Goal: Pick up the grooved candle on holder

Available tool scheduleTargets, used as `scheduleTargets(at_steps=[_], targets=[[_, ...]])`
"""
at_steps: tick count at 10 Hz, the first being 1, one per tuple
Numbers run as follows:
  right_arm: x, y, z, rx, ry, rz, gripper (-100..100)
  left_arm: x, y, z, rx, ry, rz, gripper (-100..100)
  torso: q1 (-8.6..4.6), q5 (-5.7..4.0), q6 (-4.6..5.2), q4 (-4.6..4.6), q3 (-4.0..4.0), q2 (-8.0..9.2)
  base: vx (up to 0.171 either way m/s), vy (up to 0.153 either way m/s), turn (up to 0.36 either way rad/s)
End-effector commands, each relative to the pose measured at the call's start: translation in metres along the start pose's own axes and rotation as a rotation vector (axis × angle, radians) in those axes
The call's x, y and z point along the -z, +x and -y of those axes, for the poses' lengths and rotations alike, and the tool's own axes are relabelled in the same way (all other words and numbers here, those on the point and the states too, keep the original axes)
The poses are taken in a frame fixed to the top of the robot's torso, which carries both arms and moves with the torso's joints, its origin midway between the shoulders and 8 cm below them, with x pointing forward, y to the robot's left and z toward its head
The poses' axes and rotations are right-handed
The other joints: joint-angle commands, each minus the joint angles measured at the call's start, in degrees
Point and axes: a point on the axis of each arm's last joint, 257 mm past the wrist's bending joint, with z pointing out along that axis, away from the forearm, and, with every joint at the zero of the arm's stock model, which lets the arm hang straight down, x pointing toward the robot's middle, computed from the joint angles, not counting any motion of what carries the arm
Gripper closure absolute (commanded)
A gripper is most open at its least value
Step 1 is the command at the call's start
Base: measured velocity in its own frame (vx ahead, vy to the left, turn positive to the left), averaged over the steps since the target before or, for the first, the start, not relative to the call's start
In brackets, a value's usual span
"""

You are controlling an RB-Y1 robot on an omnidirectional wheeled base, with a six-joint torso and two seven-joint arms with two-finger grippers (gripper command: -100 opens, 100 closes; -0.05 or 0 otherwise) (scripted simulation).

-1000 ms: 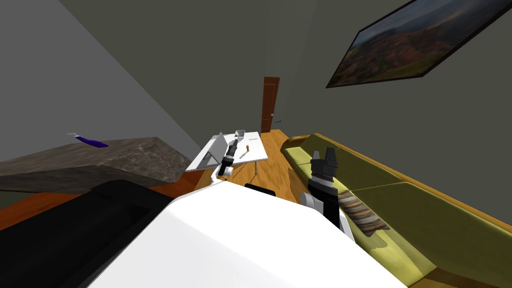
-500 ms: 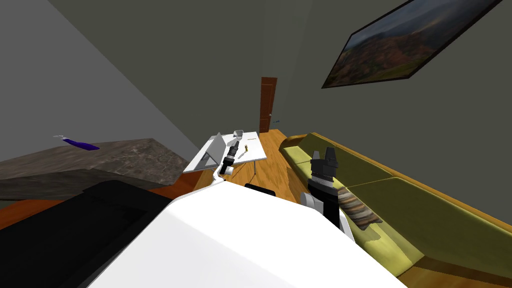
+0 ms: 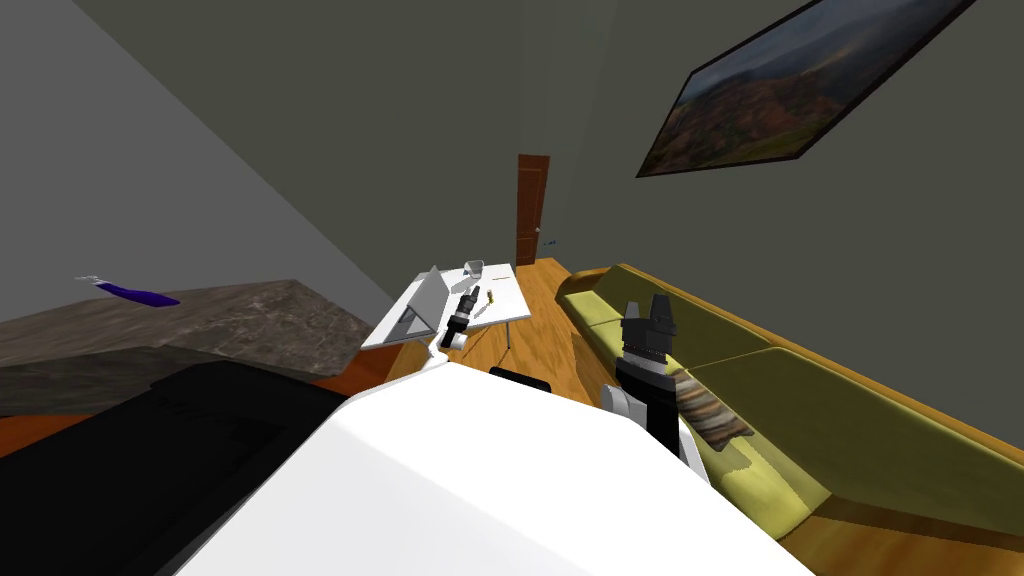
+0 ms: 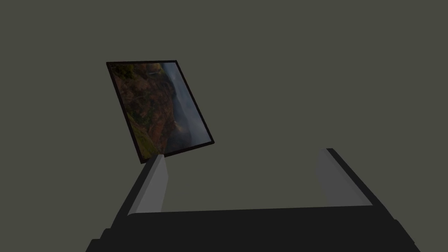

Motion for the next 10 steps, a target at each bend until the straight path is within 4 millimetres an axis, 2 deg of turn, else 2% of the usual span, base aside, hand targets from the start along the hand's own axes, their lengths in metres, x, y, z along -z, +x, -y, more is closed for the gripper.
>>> scheduleTargets(at_steps=[1, 5, 6, 7, 8, 10], targets=[[0.000, 0.000, 0.000, 0.000, 0.000, 0.000, 0, 0.003, 0.007, -0.006, -0.003, -0.012, -0.010, -100, 0.00, 0.00, 0.00, 0.00, 0.00, 0.00, 0.001, -0.002, 0.011], [0.000, 0.000, 0.000, 0.000, 0.000, 0.000, 0, 0.007, 0.026, -0.029, -0.051, -0.047, -0.051, -100, 0.00, 0.00, 0.02, 0.00, -0.01, -0.02, 0.006, -0.003, -0.048], [0.000, 0.000, 0.000, 0.000, 0.000, 0.000, 0, 0.002, 0.028, -0.031, -0.075, -0.042, -0.053, -100, 0.00, 0.00, 0.00, 0.00, -0.01, -0.02, 0.010, -0.003, -0.051], [0.000, 0.000, 0.000, 0.000, 0.000, 0.000, 0, 0.009, 0.036, -0.040, -0.073, -0.064, -0.071, -100, 0.00, 0.00, 0.01, 0.00, -0.02, -0.03, 0.011, -0.002, -0.035], [0.000, 0.000, 0.000, 0.000, 0.000, 0.000, 0, 0.003, 0.037, -0.040, -0.095, -0.055, -0.071, -100, 0.01, 0.00, 0.00, -0.01, -0.01, -0.02, 0.014, -0.002, -0.065], [0.000, 0.000, 0.000, 0.000, 0.000, 0.000, 0, 0.011, 0.045, -0.050, -0.093, -0.080, -0.092, -100, 0.01, 0.00, 0.00, -0.01, -0.02, -0.03, 0.008, 0.000, -0.010]])
